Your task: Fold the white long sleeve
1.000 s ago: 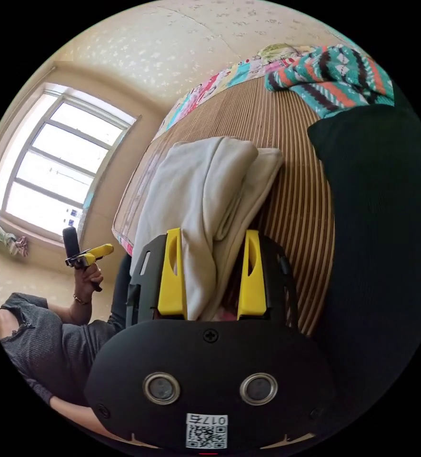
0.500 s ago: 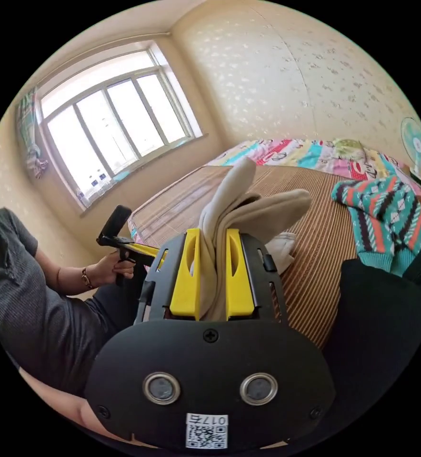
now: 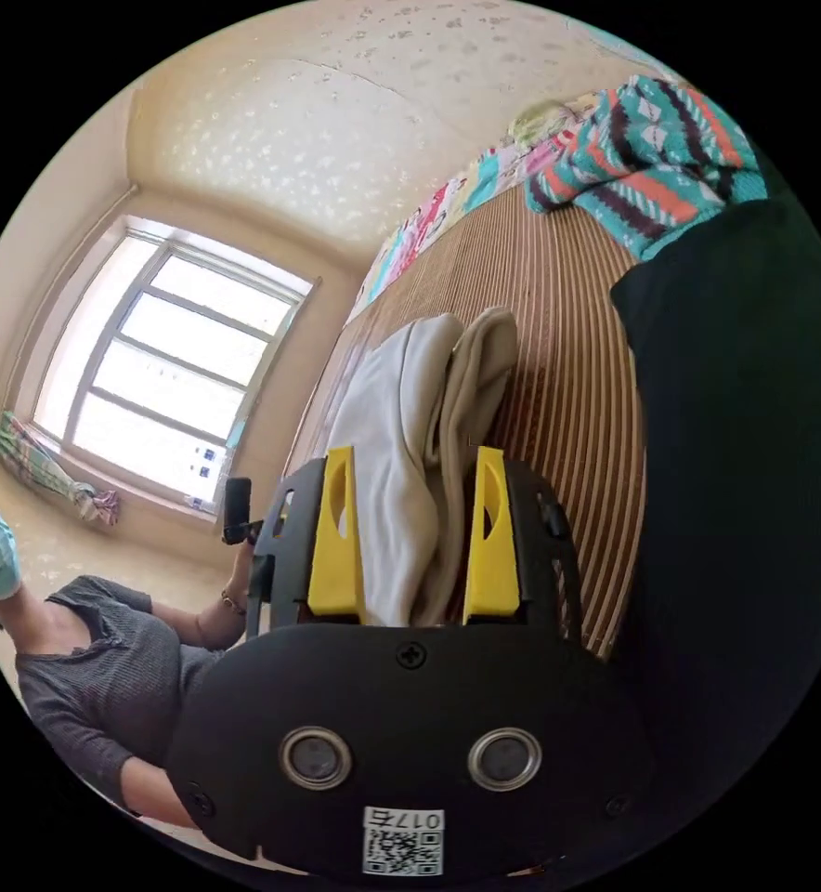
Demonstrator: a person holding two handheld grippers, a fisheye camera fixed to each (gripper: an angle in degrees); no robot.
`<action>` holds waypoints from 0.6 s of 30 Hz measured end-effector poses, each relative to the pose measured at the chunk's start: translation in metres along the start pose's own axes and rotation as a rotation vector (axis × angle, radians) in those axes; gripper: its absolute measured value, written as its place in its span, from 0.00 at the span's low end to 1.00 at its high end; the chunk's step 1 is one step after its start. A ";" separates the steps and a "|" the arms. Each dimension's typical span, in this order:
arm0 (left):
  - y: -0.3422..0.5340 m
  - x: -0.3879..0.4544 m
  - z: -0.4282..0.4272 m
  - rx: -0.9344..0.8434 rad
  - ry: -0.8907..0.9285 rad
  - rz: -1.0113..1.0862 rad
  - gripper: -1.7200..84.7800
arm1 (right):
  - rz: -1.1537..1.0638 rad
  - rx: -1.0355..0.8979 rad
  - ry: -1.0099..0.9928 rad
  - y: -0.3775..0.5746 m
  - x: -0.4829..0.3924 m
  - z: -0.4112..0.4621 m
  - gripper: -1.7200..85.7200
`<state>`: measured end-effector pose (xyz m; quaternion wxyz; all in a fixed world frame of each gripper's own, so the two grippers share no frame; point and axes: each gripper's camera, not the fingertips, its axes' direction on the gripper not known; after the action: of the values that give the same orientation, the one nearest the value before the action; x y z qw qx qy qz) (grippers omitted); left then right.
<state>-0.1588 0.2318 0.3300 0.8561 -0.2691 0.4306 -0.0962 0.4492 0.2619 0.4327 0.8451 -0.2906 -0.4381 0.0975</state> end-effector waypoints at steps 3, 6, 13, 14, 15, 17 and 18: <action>-0.013 0.007 0.034 -0.107 0.002 0.041 0.19 | -0.019 -0.181 0.000 -0.005 0.004 0.051 0.20; -0.014 0.006 0.030 -0.122 -0.076 0.056 0.19 | -0.042 -0.179 0.034 -0.004 -0.010 0.068 0.19; 0.030 -0.057 -0.117 0.024 -0.245 0.005 0.16 | -0.104 -0.290 -0.071 -0.035 -0.085 0.190 0.17; 0.046 -0.074 -0.154 0.058 -0.290 -0.030 0.16 | -0.125 -0.310 -0.092 -0.043 -0.105 0.226 0.17; 0.055 -0.082 -0.172 0.074 -0.313 -0.047 0.16 | -0.134 -0.323 -0.105 -0.048 -0.116 0.244 0.17; 0.106 -0.111 -0.250 0.159 -0.434 -0.129 0.15 | -0.161 -0.371 -0.127 -0.068 -0.166 0.323 0.17; 0.121 -0.117 -0.269 0.184 -0.468 -0.151 0.14 | -0.165 -0.376 -0.117 -0.072 -0.180 0.343 0.17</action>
<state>-0.4503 0.2780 0.2136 0.9437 -0.2363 0.1888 -0.1338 0.0619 0.2671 0.5043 0.7543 -0.4000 -0.5192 -0.0390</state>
